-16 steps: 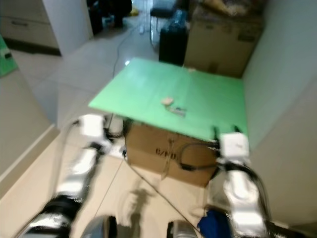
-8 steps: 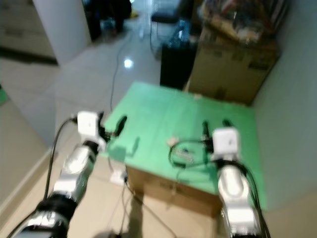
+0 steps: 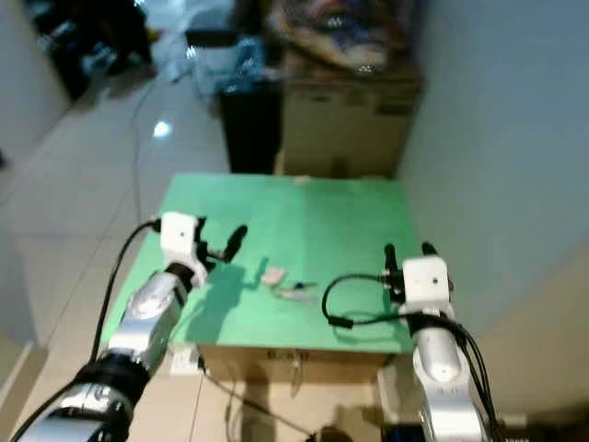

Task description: Hang keys on a hook

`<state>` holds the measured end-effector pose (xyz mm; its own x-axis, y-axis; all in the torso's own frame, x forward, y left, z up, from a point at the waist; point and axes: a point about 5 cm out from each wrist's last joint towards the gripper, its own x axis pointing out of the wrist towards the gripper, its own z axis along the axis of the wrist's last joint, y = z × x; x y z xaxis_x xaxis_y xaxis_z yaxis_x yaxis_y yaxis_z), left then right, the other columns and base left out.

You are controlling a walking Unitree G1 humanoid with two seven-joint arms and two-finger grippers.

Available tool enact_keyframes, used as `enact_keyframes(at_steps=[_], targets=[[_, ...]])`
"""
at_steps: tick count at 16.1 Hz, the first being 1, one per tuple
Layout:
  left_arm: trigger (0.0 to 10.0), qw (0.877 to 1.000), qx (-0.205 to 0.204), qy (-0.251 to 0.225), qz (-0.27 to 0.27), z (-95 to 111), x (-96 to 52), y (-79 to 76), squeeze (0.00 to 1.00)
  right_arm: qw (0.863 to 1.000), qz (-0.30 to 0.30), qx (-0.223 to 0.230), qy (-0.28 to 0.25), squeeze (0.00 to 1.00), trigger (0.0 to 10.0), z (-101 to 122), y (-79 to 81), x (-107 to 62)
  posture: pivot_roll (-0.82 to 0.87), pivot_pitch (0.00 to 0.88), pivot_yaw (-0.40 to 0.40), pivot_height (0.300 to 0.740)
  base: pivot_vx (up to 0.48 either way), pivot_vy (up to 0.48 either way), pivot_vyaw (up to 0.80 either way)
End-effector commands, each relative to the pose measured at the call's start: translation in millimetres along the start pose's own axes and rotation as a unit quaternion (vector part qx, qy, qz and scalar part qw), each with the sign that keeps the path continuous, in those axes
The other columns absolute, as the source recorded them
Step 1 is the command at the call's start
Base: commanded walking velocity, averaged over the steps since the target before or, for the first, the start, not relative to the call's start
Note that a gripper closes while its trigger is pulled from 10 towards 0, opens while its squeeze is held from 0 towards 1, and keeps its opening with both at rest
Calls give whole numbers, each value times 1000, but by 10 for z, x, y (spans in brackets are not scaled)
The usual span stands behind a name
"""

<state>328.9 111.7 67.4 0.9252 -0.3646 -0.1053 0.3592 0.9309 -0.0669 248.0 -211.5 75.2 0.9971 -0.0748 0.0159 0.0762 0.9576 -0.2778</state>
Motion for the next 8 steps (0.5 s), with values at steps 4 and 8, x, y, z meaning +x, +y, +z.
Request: enact_keyframes(at_steps=[4,8], targets=[[10000,997,32,60,24,36,179,50,0,1000,6,13,6,0,10000,1,15,-23,-180,0,27,736,0,0,-691],[10000,989,3,53,139,314,305,299,0,998,51,24,15,0,10000,25,87,-82,-202,37,17,736,0,0,0]])
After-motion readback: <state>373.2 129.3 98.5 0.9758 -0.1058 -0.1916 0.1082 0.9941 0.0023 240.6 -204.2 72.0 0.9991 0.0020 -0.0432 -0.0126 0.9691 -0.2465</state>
